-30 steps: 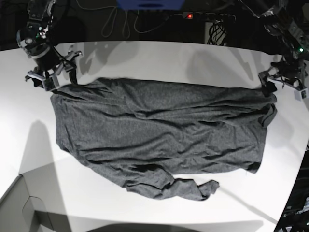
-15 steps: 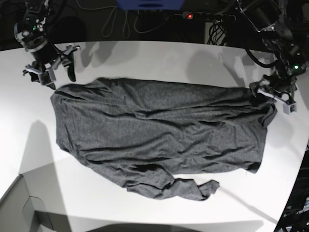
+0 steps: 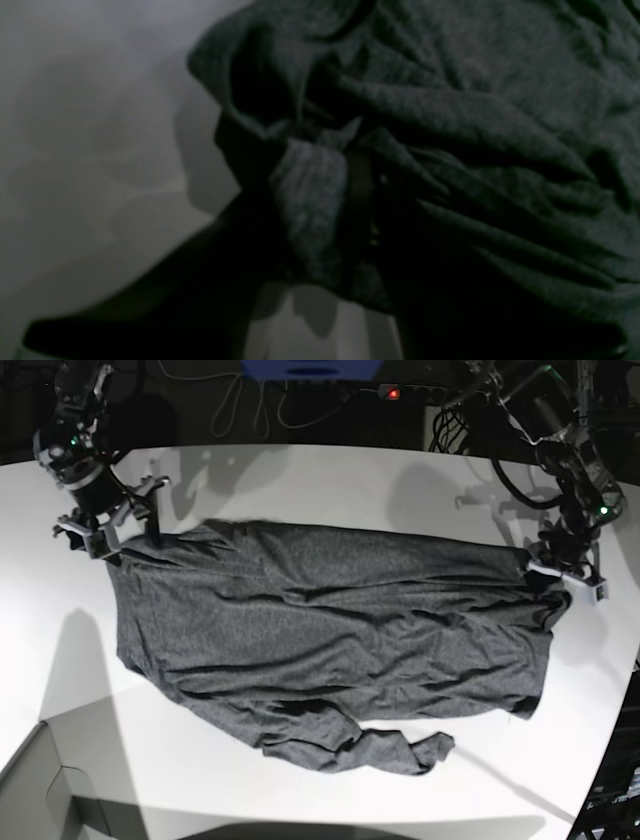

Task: Layout the t-shirt on the table in an organized manner, then fold the t-shirt properly
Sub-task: 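Grasp the shirt's edge corners with both grippers, then lift and pull the held edge with both grippers to stretch the shirt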

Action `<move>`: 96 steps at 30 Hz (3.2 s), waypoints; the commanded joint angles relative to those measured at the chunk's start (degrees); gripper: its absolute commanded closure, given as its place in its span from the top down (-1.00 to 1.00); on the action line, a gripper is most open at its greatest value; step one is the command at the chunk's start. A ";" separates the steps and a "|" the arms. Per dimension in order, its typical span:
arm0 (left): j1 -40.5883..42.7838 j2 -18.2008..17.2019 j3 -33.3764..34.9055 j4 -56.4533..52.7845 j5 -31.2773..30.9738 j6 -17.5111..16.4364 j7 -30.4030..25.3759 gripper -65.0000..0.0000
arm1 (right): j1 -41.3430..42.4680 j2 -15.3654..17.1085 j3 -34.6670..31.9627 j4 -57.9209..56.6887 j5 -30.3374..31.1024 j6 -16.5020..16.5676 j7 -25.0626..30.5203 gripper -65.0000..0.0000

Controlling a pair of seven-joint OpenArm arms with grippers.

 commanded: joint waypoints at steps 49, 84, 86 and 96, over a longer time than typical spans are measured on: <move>14.67 -4.09 0.60 21.74 1.04 0.18 6.02 -1.00 | -12.44 -0.68 3.26 5.74 0.98 -0.25 1.68 -1.00; 16.26 -6.03 0.51 22.18 1.04 0.27 10.32 -0.67 | -16.84 -2.17 3.09 6.62 0.89 -0.25 1.68 -1.00; 16.87 -6.03 0.51 22.18 0.87 0.27 10.32 -0.50 | -17.37 -2.17 3.09 7.32 0.98 -0.25 1.68 -0.98; 16.78 -5.41 -5.21 27.63 0.43 0.18 12.52 -0.21 | -18.69 -3.93 5.02 14.18 4.05 -0.25 1.51 -0.24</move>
